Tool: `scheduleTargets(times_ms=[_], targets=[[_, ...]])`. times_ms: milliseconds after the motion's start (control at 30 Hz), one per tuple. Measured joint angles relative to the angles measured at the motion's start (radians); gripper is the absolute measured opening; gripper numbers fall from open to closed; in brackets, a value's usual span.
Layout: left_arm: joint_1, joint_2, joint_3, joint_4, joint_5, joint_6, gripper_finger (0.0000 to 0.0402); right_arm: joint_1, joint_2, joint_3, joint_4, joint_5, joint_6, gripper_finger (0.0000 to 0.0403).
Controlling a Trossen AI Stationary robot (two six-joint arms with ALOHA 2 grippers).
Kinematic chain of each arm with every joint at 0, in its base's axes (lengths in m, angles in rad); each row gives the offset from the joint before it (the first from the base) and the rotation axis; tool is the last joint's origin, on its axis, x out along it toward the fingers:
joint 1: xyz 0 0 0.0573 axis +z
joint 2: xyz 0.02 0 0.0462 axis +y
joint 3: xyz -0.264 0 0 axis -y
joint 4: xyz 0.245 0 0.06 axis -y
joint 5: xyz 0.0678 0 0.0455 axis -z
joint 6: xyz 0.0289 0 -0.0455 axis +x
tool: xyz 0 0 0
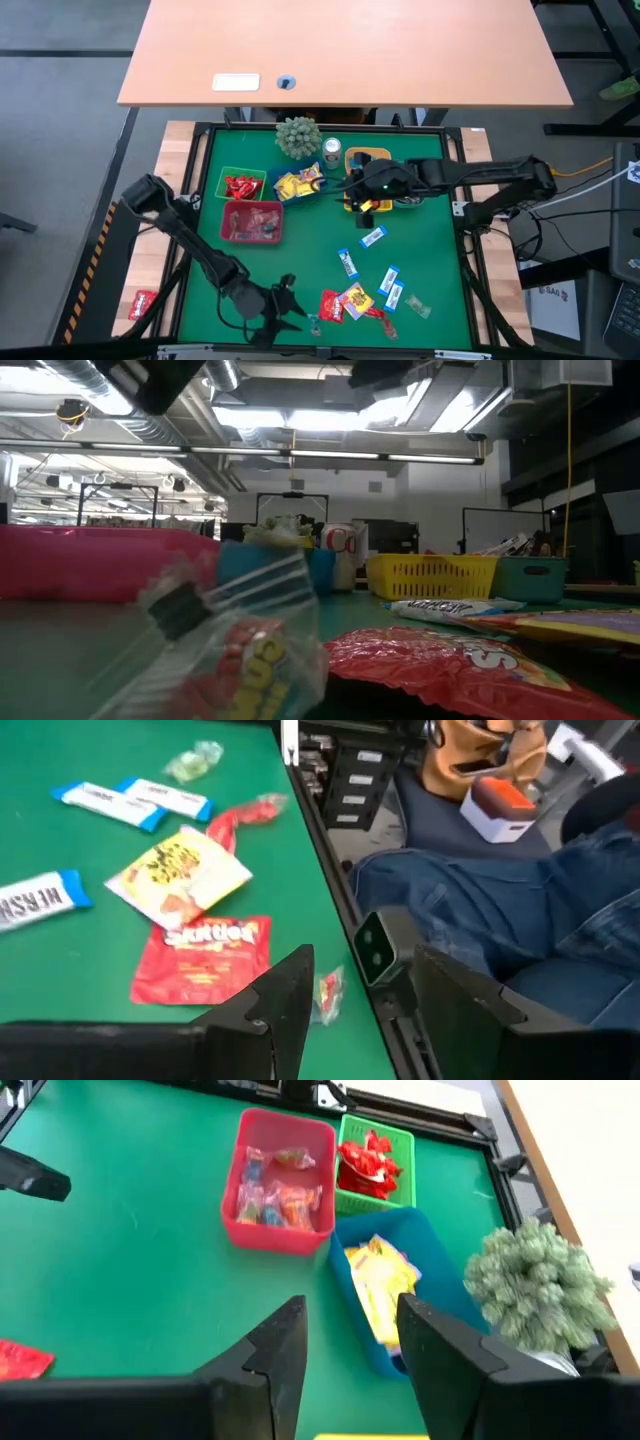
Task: Sort candy
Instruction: Put the transparent blue candy pack into the red bin
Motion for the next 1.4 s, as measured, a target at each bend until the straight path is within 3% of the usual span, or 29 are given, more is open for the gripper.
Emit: scheduleTargets(times_ms=[167, 500, 700, 900, 1167, 1400], targets=[[-0.010, 0.085, 0.000, 0.062, -0.047, 0.114, 0.0160, 0.000, -0.025, 0.000, -0.058, 0.000, 0.001, 0.0154], [0.014, 0.191, 0.000, 0.079, -0.047, 0.289, 0.0160, 0.000, -0.019, -0.001, -0.086, -0.008, 0.001, 0.0154], [0.038, 0.239, 0.000, 0.126, 0.008, 0.383, 0.0160, 0.000, -0.019, -0.001, -0.086, -0.008, 0.001, 0.0154], [0.066, 0.258, 0.000, 0.124, 0.029, 0.392, 0.0160, 0.000, -0.019, -0.001, -0.086, -0.008, 0.001, 0.0154], [0.100, 0.258, 0.000, 0.124, 0.149, 0.413, 0.0160, 0.000, -0.019, -0.001, -0.086, -0.008, 0.001, 0.0154], [0.105, 0.259, 0.000, 0.118, 0.162, 0.439, 0.0160, 0.000, -0.019, -0.001, -0.086, -0.008, 0.001, 0.0154]])
